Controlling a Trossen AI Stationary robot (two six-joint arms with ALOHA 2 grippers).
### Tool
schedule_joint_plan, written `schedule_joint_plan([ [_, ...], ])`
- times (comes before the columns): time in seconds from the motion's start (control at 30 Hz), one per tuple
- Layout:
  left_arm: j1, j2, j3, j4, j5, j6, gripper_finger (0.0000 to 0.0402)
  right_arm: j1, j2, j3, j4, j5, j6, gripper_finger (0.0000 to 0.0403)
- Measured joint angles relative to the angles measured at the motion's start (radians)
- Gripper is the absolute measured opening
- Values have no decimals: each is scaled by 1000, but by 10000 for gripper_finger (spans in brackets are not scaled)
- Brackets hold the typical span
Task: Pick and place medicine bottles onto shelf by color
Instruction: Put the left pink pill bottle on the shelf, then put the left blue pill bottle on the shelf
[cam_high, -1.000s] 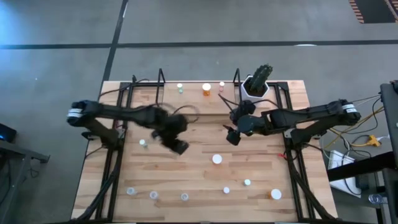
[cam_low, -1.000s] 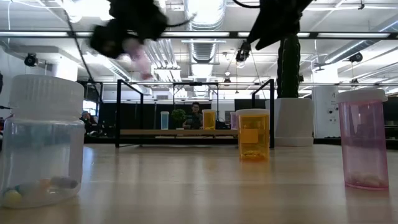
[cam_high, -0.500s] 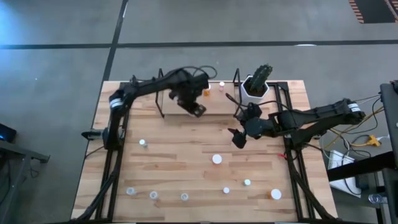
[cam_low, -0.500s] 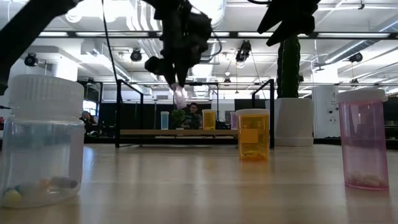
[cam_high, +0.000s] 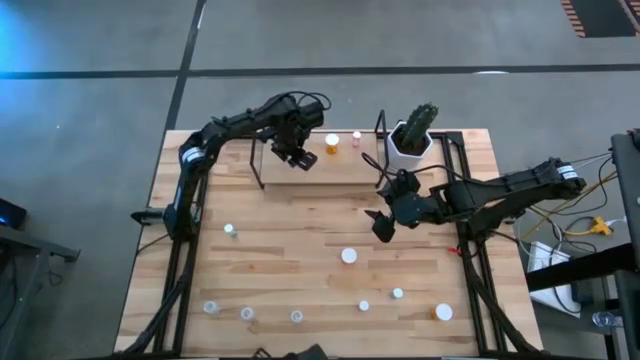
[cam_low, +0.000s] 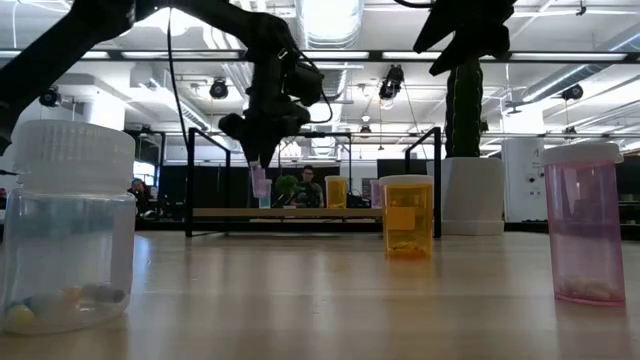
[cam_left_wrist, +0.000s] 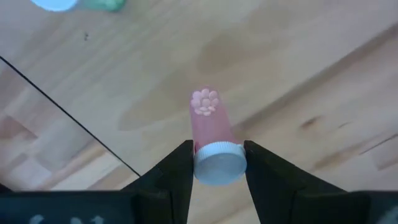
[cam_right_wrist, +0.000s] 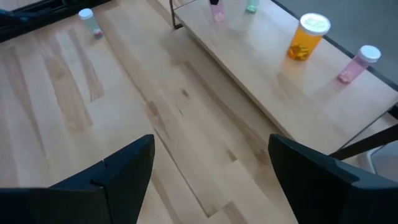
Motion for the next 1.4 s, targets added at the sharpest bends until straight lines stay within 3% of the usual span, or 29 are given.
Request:
schedule_joint_plan([
  [0.43,11,-2,-108,21,-1,61,122,0,0,0,5,0,0,304],
  [0.9,15,-18,-107,28,-5,93,225,-1,0,0,8,3,0,304],
  [1.4,12,-319,-111,29,-23,4,233,-1,0,-2,7,1,-21,304],
])
